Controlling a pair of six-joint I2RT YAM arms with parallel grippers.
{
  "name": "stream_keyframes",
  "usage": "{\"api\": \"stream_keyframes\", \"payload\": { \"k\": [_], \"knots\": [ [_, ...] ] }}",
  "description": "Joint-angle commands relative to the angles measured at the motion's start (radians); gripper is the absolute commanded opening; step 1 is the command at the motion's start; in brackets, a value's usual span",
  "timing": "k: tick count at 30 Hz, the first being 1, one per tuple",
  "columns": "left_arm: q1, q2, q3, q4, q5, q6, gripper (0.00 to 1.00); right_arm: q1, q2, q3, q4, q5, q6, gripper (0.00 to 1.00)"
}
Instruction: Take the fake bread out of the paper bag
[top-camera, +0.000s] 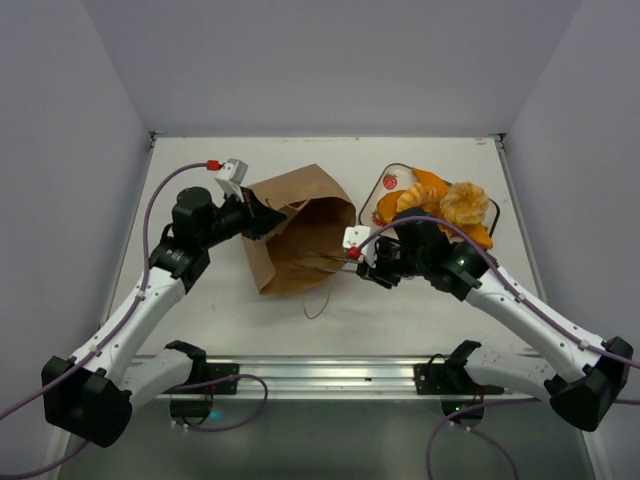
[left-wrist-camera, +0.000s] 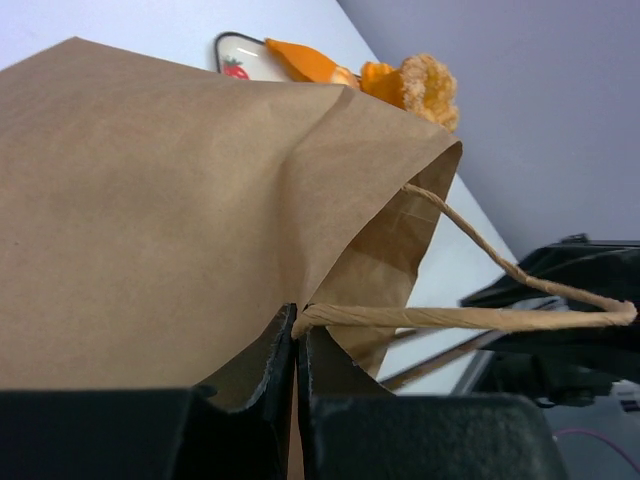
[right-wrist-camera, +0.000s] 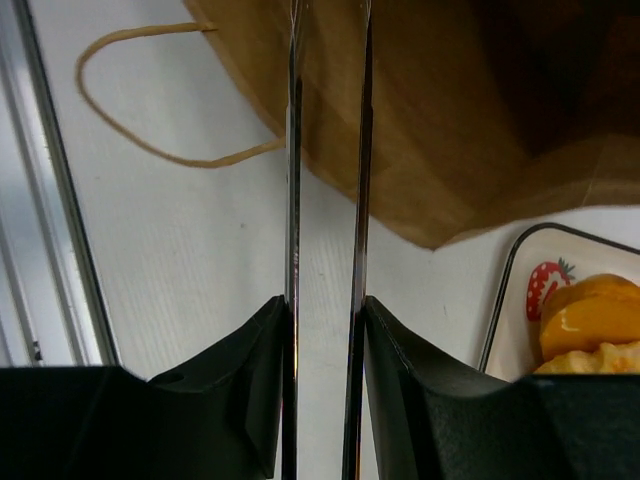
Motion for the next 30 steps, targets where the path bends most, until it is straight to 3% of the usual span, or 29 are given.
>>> {"api": "stream_keyframes", "payload": {
  "k": [1, 8, 18, 30],
  "knots": [
    [-0.087, 0.020, -0.012, 0.152, -0.061, -0.134, 0.06, 0.052, 0.055, 0.048, 0.099, 0.205, 0.046, 0.37],
    [-0.142, 0.038, -0.083, 0.312, -0.142, -0.250, 0.06, 0.109, 0.107, -0.014, 0.233, 0.364, 0.078, 0.38],
    [-0.202, 0.046, -0.107, 0.385, -0.185, -0.278, 0.06, 0.136, 0.277, 0.059, 0.273, 0.406, 0.241, 0.40],
    [-0.250, 0.023, -0.232, 0.525, -0.245, -0.352, 0.06, 0.136, 0.213, -0.104, 0.466, 0.440, 0.388, 0.42]
  ]
}}
